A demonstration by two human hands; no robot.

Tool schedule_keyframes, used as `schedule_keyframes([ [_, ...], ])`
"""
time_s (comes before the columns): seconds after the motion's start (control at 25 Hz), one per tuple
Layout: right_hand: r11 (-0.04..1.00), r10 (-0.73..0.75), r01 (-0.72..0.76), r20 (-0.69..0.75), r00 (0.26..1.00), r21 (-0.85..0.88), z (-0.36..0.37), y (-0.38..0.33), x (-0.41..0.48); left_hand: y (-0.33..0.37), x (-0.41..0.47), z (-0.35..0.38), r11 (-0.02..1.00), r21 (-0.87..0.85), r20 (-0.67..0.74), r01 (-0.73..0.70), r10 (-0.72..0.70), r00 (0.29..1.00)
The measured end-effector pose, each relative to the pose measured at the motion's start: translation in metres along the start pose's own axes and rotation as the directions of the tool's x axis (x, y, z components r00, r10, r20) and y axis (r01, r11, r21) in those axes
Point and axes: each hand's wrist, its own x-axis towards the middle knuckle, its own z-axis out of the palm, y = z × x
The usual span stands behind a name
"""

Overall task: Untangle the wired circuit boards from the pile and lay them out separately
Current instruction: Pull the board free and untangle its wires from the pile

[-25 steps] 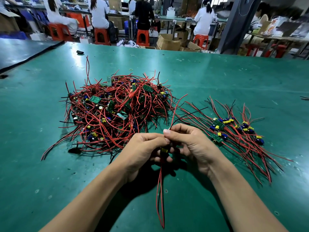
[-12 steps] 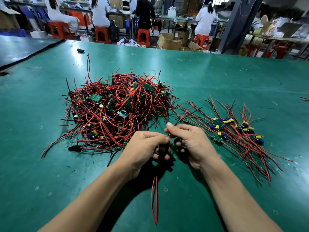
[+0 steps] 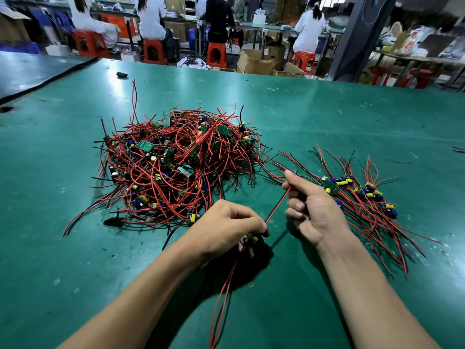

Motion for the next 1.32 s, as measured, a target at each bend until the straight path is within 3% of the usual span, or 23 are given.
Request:
schedule_keyframes([
  [0.16,0.954,0.184,-0.195,0.068,0.981,0.227,-0.001,-0.003,-0.001,-0.001,-0.001,-0.002,1.000,0.007,0.026,0.008,-0.009,1.000],
  [0.52,0.919,0.235,-0.260,0.116,0.965,0.296,-0.002,-0.002,-0.001,0.000,-0.001,-0.003,0.998,-0.055,0.051,0.027,-0.024,0.998],
  [0.64,0.957,0.182,-0.192,0.068,0.981,0.218,-0.001,0.002,-0.002,0.000,-0.002,-0.001,0.996,-0.083,0.006,0.032,-0.032,0.999],
  [0.76,0.997,0.077,-0.078,0.071,0.995,0.012,0.004,0.006,-0.005,0.000,0.000,0.001,0.987,-0.160,-0.090,0.034,-0.049,0.995],
  [0.84,0.992,0.047,-0.025,0.179,0.983,-0.121,0.009,0.011,-0.010,0.000,0.001,0.001,0.962,-0.272,-0.145,0.031,-0.073,0.987],
  [0.96,0.955,0.129,-0.010,0.385,0.914,-0.296,0.014,0.023,-0.020,0.001,0.001,0.001,0.912,-0.410,-0.184,-0.005,-0.077,0.980],
  [1.04,0.942,0.156,-0.007,0.419,0.894,-0.337,0.017,0.029,-0.024,0.000,0.001,0.000,0.902,-0.431,-0.196,-0.023,-0.069,0.978],
  [1.2,0.959,0.083,0.030,0.379,0.922,-0.282,0.015,0.027,-0.019,0.000,0.001,-0.001,0.932,-0.363,-0.151,-0.010,-0.048,0.987],
  [1.32,0.915,-0.027,0.122,0.244,0.969,-0.384,0.008,0.022,-0.010,0.000,0.000,0.000,0.971,-0.241,-0.126,-0.003,-0.029,0.992],
])
